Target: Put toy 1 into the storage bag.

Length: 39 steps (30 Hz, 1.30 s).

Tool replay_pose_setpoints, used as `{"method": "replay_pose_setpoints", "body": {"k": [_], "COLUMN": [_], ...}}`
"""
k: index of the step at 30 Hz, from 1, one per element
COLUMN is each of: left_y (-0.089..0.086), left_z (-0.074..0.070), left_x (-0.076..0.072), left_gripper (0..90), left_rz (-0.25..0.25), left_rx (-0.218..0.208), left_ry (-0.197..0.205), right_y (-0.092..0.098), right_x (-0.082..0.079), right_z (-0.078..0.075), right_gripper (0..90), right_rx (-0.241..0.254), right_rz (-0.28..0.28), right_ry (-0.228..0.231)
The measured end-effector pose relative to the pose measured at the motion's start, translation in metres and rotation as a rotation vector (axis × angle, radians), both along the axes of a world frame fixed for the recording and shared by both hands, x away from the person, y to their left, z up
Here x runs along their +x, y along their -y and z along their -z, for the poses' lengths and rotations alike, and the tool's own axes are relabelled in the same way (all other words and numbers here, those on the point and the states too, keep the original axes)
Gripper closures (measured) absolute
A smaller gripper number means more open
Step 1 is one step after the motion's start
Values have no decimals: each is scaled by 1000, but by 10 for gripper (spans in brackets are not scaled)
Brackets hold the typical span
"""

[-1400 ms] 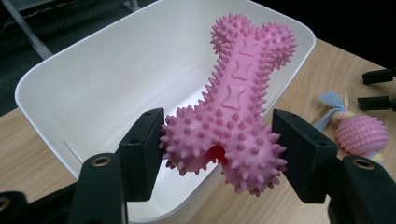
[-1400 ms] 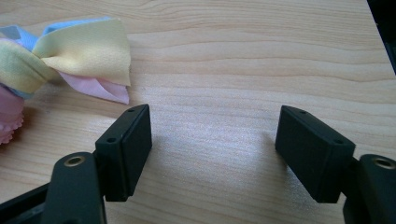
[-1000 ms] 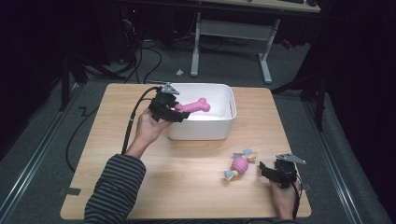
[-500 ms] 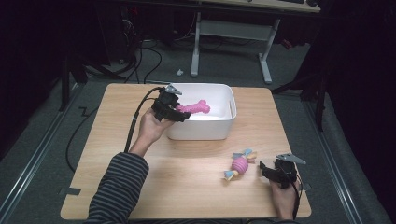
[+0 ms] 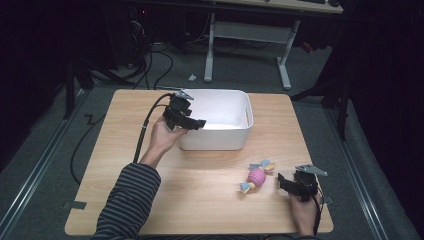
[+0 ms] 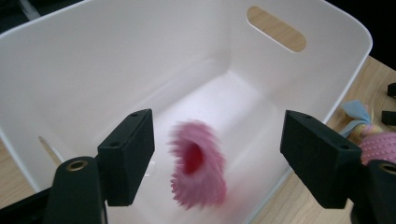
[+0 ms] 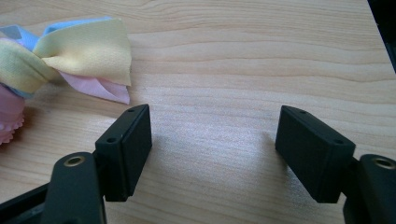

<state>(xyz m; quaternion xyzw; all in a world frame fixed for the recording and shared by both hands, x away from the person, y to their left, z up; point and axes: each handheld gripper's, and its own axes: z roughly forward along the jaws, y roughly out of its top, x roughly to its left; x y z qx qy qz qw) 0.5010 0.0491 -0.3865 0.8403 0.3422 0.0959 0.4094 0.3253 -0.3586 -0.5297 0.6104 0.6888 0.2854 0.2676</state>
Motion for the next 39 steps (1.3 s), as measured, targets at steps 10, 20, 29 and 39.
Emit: {"method": "replay_pose_setpoints", "body": {"k": [10, 20, 29, 39], "left_y": [-15, -39, -60, -75], "left_z": [-11, -18, -17, -13], "left_x": [-13, -30, -49, -64], "left_gripper": [241, 246, 251, 253], "left_rz": [-25, -55, -88, -105], "left_rx": [-7, -28, -7, 1], "left_ry": [52, 89, 110, 118], "right_y": [0, 0, 0, 0], "right_x": [0, 0, 0, 0], "right_z": [0, 0, 0, 0], "right_gripper": [272, 272, 272, 272], "right_rx": [1, 1, 1, 1], "right_rz": [1, 0, 0, -1], "right_ry": [0, 0, 0, 0]}}
